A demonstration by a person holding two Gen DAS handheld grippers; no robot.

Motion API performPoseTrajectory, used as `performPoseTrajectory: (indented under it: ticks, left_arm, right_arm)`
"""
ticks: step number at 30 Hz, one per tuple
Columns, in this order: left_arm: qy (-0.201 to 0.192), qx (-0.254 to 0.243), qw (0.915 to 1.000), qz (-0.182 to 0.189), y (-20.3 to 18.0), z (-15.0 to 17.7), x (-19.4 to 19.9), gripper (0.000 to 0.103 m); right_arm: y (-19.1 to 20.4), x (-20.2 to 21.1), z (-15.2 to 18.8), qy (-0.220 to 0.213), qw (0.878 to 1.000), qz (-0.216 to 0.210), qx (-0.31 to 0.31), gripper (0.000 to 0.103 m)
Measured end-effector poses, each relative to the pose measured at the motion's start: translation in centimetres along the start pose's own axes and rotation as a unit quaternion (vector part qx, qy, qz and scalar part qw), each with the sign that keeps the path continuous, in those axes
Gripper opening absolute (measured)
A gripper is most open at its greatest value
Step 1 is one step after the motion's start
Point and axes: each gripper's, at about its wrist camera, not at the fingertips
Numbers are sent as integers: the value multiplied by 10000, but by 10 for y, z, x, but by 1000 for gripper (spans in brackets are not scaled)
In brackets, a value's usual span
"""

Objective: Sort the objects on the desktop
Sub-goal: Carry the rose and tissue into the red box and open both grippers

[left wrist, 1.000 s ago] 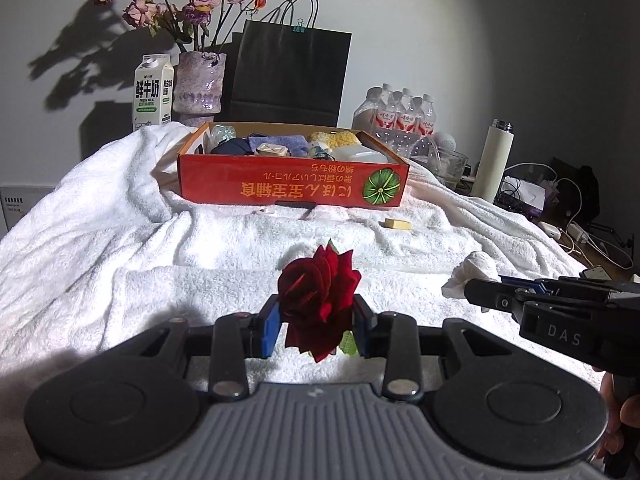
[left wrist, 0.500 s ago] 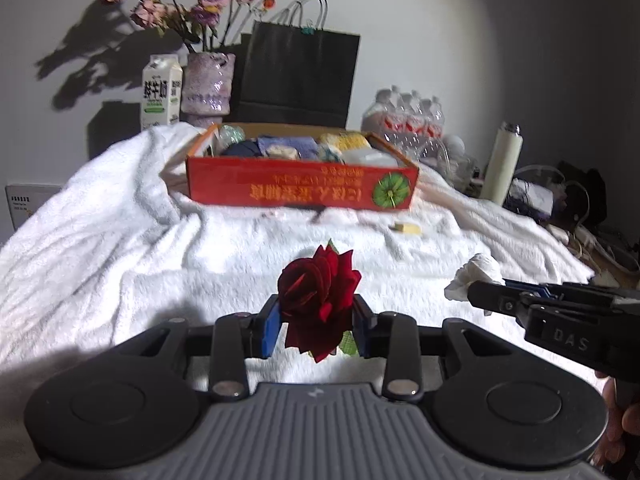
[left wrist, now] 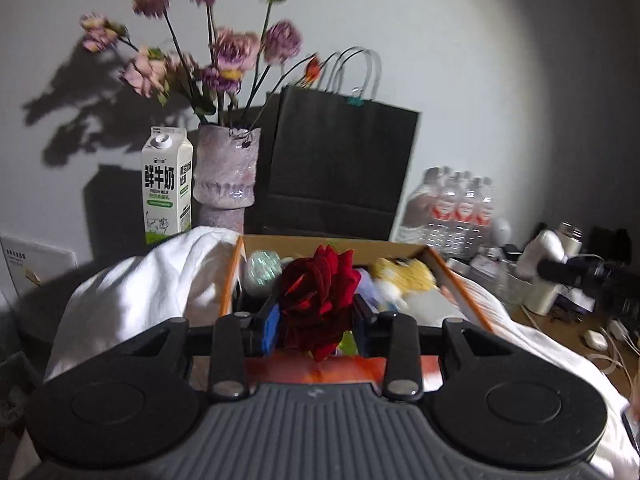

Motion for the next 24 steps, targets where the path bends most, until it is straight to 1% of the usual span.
performPoseTrajectory:
  ticks: [3, 5, 6, 7, 9, 11, 13, 15, 16, 17, 18, 19, 20, 21, 22, 23, 24]
  left_arm:
    - [331, 96, 9994, -63, 11, -32, -50, 36]
    - [574, 302, 9979, -71, 15, -48, -84, 36]
    - [699, 383, 9968, -21, 15, -55, -100, 36]
    - [823, 362, 9959, 83, 14, -61, -117, 36]
    - [999, 420, 9940, 111, 8, -71, -149, 36]
    - [1115, 317, 9930, 213, -1, -76, -177, 36]
    - [1148, 190, 9932, 90, -8, -77, -202, 36]
    - [1296, 263, 9912, 70, -8, -77, -225, 37]
    - [1374, 278, 9901, 77, -6, -76, -234, 40]
    - [1432, 261, 9893, 42, -5, -76, -242, 51]
    - [1422, 268, 9895, -54, -3, -75, -245, 54]
    - [1353, 306, 9902, -143, -1, -74, -245, 62]
    - [1295, 348, 9908, -155, 2, -74, -242, 73]
    - [1243, 413, 9913, -145, 6, -75, -239, 78]
    - [1190, 457, 9918, -128, 9, -75, -235, 82]
    - [1173, 437, 9921, -106, 11, -76, -230, 83]
    - [1184, 399, 9921, -128, 12, -78, -224, 84]
  right_arm:
    - [-24, -57, -40, 408, 9990, 31, -198, 14]
    - [-37, -95, -55, 724, 9965, -20, -413, 14]
    - [-42, -115, -61, 909, 9947, -47, -468, 14]
    - [-47, -134, -64, 1046, 9929, -39, -562, 14]
    - [-53, -172, -64, 1389, 9877, -92, -707, 14]
    - [-54, -205, -60, 1700, 9820, -195, -802, 14]
    - [-50, -235, -55, 1910, 9786, -155, -751, 14]
    - [-45, -260, -48, 2097, 9752, -149, -690, 14]
    - [-43, -271, -45, 2184, 9734, -156, -670, 18]
    - [-41, -281, -42, 2256, 9721, -107, -637, 19]
    - [-40, -287, -41, 2237, 9727, -57, -620, 22]
    - [-40, -290, -40, 2190, 9738, -7, -617, 26]
    - [-41, -290, -40, 2157, 9743, 4, -654, 31]
    - [-43, -288, -41, 2105, 9748, 47, -739, 36]
    - [-45, -284, -43, 2048, 9756, 70, -783, 47]
    - [-47, -280, -46, 2010, 9765, 72, -774, 59]
    - [-49, -274, -47, 1968, 9775, 114, -752, 64]
Point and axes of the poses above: each gripper's, at about its wrist camera, not at the fingertips, and x roughly against the way its jaws point, y to its left, z to its underside, and after that the axes turned 6 degrees about y, right-handed
